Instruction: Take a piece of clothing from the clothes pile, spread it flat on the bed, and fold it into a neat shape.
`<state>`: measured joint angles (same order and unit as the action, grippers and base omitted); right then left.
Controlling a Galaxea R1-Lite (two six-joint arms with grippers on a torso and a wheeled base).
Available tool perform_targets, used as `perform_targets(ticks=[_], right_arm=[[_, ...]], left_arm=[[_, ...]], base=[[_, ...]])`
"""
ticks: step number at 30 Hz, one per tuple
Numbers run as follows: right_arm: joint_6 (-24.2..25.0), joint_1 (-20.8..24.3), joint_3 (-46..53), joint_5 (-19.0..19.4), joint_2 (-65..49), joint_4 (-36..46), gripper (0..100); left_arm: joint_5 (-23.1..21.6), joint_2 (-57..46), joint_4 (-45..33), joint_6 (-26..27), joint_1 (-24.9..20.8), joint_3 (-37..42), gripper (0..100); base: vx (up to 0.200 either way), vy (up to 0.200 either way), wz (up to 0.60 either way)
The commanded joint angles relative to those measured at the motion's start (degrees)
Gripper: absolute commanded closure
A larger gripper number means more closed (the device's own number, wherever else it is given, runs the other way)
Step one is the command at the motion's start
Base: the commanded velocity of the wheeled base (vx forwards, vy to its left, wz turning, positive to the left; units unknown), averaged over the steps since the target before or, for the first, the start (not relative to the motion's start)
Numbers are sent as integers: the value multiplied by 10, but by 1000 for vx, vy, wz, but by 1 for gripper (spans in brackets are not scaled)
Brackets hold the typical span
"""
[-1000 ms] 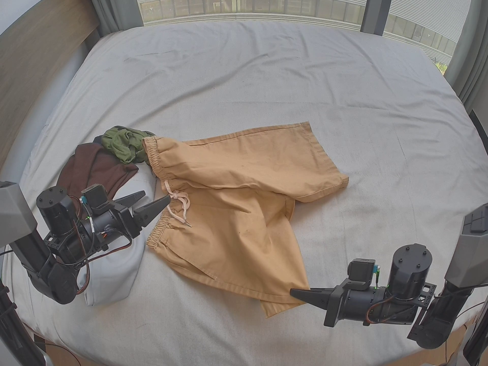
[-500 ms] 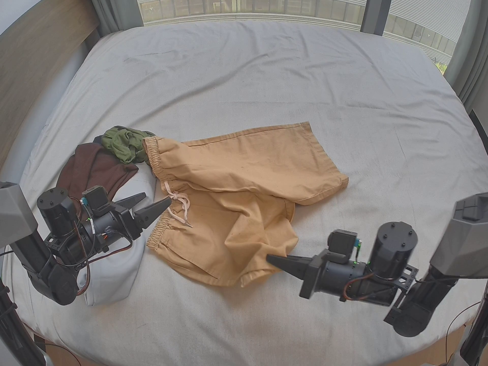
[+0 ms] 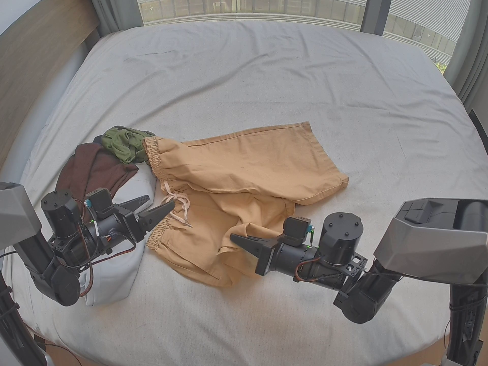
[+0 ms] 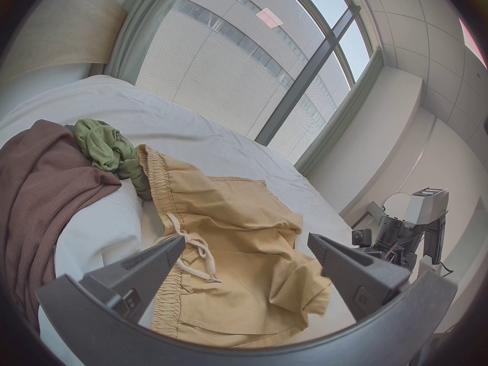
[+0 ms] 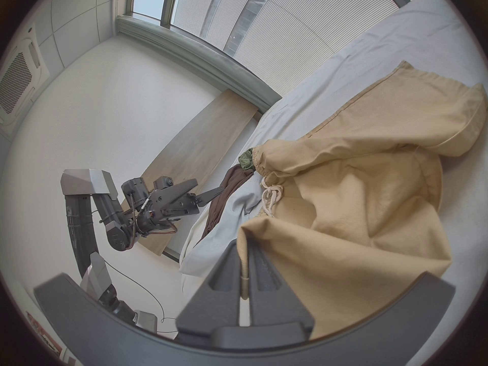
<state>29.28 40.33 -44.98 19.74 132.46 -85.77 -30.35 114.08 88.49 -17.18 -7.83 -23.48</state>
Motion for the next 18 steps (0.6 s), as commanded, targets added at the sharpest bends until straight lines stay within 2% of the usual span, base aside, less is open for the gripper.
perform_targets(ticks=[1, 5, 6, 12, 15, 18], right_arm=[[3, 1, -49, 0, 34, 18, 100], [4, 2, -56, 0, 35, 21, 100], [4, 2, -56, 0, 33, 20, 0], [2, -5, -36, -6, 16, 22, 0], [0, -22, 20, -6, -39, 22, 0], [0, -23, 23, -6, -41, 22, 0]], left_arm=[[0, 6, 0, 1, -3, -2, 0], [0, 7, 0, 1, -2, -3, 0], [0, 7, 0, 1, -2, -3, 0], [0, 9, 0, 1, -1, -4, 0], [0, 9, 0, 1, -1, -4, 0], [0, 9, 0, 1, -1, -4, 0]], base=[[0, 0, 0], [0, 0, 0], [0, 0, 0], [0, 0, 0], [0, 0, 0], [0, 0, 0]])
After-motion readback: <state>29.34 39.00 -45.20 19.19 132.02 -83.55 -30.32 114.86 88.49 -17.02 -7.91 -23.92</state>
